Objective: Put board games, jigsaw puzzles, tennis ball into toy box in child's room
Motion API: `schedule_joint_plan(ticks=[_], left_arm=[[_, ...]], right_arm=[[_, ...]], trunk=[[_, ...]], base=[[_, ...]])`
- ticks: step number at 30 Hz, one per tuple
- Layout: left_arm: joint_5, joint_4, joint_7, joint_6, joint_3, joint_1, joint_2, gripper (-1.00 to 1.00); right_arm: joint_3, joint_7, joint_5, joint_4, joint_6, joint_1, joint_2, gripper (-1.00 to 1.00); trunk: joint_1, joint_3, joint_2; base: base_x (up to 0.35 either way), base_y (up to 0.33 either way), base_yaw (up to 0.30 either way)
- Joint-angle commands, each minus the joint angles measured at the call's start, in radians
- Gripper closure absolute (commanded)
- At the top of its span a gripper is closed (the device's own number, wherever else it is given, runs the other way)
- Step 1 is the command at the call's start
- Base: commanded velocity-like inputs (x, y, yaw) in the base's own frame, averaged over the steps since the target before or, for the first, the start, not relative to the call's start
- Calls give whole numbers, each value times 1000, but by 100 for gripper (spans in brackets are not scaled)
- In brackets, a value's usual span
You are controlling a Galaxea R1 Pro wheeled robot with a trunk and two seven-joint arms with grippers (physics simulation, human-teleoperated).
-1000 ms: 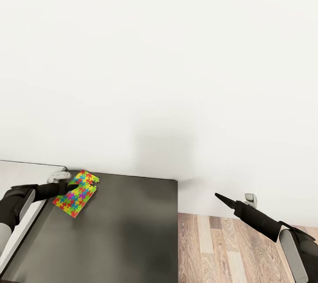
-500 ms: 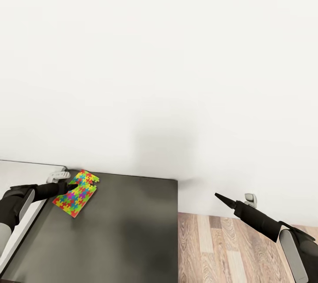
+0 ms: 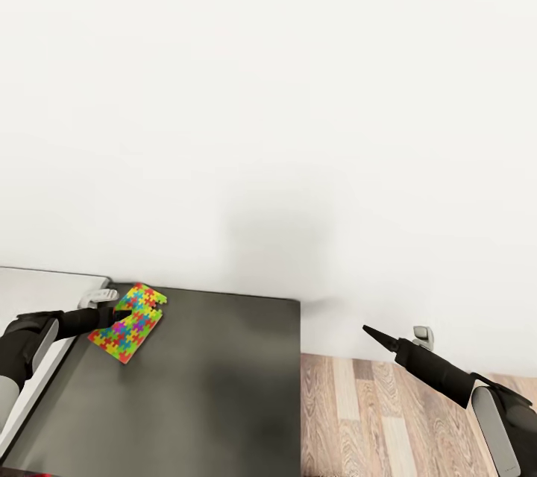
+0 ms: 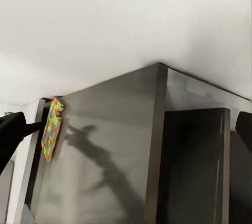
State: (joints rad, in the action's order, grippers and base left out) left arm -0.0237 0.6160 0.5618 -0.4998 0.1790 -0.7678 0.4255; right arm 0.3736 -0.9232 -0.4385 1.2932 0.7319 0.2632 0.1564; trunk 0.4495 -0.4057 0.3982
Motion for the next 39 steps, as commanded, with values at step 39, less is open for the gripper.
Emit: schedule_joint_plan(ticks=[39], left_arm=[[0,2,6,48,2,-1,-3,-100]], right_arm=[[1,-1,-2,0,5,1,0,-100]], trunk=[[0,-25,2]], base=[[0,0,0]])
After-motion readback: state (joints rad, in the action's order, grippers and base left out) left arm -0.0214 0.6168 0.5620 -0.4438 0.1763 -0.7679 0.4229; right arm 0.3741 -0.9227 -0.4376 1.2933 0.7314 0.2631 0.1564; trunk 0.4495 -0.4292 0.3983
